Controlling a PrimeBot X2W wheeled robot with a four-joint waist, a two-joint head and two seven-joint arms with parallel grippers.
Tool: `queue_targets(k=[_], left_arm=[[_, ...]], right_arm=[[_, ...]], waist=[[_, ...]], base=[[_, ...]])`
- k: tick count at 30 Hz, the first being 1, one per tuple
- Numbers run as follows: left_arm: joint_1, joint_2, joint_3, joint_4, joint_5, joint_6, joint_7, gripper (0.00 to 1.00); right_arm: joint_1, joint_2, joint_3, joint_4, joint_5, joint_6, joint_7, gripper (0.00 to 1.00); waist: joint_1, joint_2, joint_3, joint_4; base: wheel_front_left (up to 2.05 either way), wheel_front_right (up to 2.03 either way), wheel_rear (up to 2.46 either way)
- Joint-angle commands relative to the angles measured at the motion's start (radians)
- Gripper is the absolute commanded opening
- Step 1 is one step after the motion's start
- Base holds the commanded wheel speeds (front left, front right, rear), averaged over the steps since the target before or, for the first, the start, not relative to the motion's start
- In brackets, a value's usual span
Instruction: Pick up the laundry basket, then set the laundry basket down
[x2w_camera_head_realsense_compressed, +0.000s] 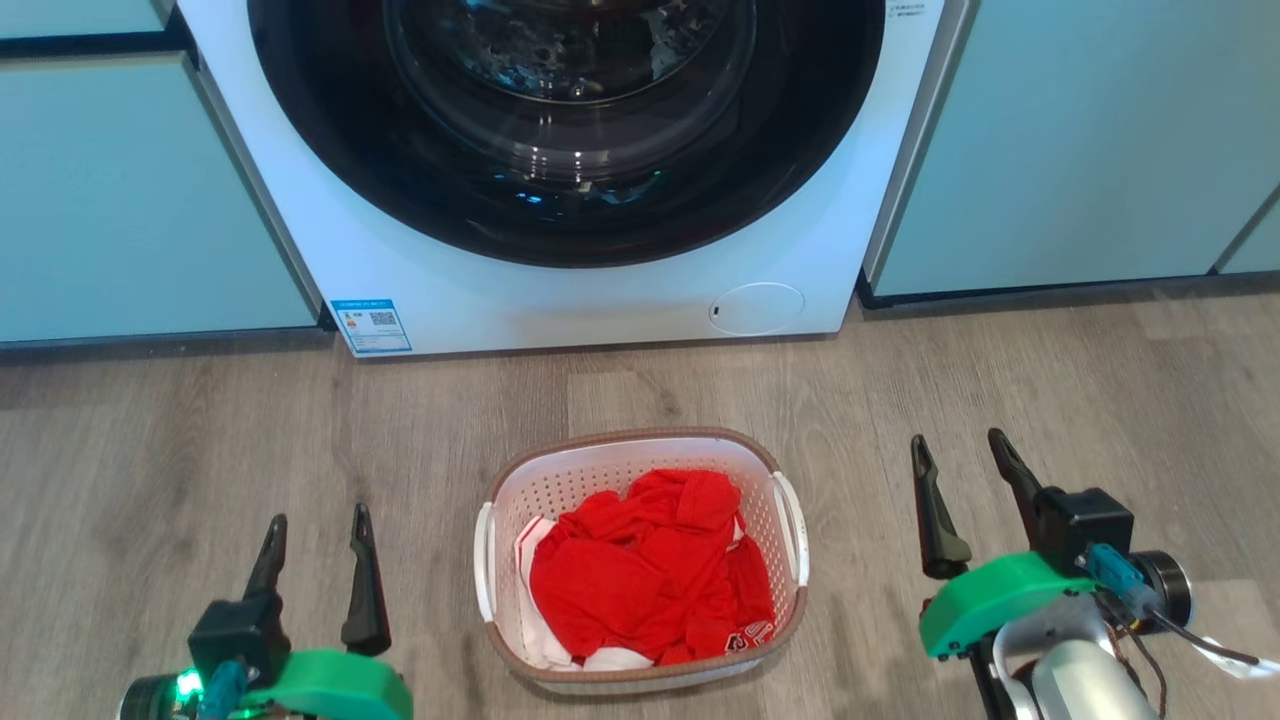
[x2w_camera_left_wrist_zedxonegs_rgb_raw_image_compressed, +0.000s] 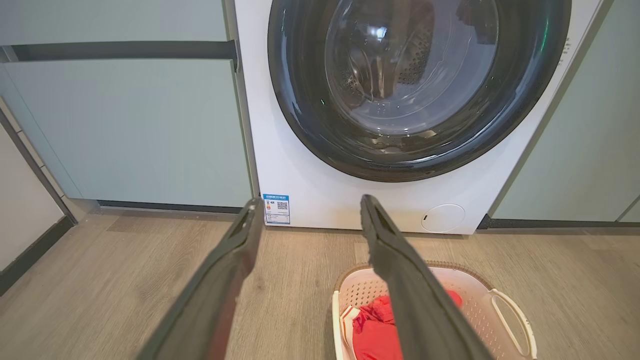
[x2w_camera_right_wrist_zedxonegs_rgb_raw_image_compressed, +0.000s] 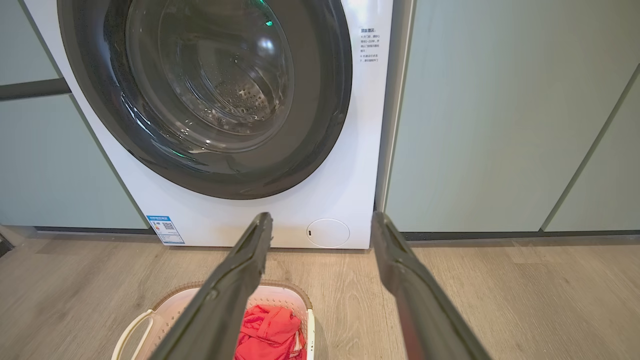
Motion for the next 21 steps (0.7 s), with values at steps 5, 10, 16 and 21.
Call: queue_targets(k=[5, 10, 16, 21], left_arm=[[-0.023, -0.005, 0.037, -0.027, 0.009, 0.001, -0.01, 1.0], [-0.019, -0.005, 0.036, -0.022, 0.006, 0.004, -0.01, 1.0], [-0.015, -0.006, 0.033, -0.011, 0.009, 0.009, -0.01, 1.0], [-0.011, -0.006, 0.036, -0.008, 0.014, 0.016, -0.01, 1.0]], right_arm=[[-0.012, 0.005, 0.015, -0.04, -0.01, 0.006, -0.012, 1.0], [-0.006, 0.005, 0.013, -0.043, -0.01, 0.006, -0.012, 1.0], [0.0, 0.005, 0.009, -0.044, -0.01, 0.006, -0.012, 1.0], [0.004, 0.005, 0.01, -0.046, -0.008, 0.006, -0.012, 1.0]], waist=[[0.0001, 0.0, -0.007, 0.005], [0.0001, 0.0, -0.012, 0.006], [0.0001, 0.0, -0.016, 0.006], [0.0001, 0.0, -0.019, 0.005]], base=[[0.0, 0.0, 0.0], [0.0, 0.0, 0.0], [0.0, 0.0, 0.0], [0.0, 0.0, 0.0]])
